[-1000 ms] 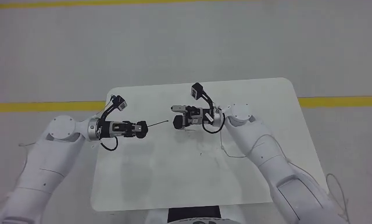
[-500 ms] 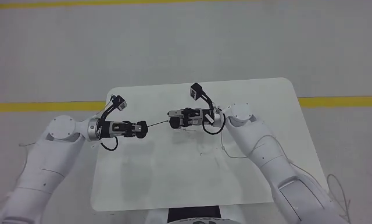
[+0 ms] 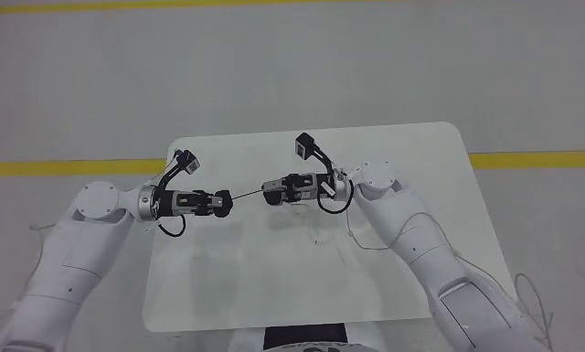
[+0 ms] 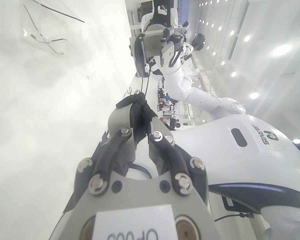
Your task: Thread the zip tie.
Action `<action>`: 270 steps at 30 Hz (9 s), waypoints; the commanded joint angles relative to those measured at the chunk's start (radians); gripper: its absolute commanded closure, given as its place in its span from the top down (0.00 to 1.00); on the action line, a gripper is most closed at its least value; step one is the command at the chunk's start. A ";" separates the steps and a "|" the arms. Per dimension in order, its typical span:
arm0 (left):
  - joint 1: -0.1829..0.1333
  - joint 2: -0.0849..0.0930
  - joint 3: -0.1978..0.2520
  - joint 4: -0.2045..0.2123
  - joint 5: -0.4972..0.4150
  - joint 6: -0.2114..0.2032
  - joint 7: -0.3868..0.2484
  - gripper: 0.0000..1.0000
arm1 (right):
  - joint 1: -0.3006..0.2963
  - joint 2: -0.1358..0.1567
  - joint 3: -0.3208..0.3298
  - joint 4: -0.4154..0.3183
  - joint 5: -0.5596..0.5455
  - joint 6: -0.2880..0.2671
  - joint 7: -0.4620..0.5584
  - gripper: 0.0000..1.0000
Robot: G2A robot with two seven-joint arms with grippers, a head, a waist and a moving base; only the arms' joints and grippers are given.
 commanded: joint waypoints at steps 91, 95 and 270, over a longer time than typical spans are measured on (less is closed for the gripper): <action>0.036 -0.083 -0.006 -0.060 -0.157 0.000 0.091 1.00 | -0.082 -0.001 -0.047 -0.054 0.248 -0.071 -0.093 0.00; 0.033 -0.088 -0.003 -0.058 -0.161 0.000 0.092 0.85 | -0.078 -0.005 -0.057 -0.052 0.253 -0.075 -0.098 0.00; 0.143 -0.128 -0.310 -0.016 -0.261 0.000 -0.004 0.00 | -0.015 0.111 -0.073 -0.405 -0.546 0.129 -0.108 1.00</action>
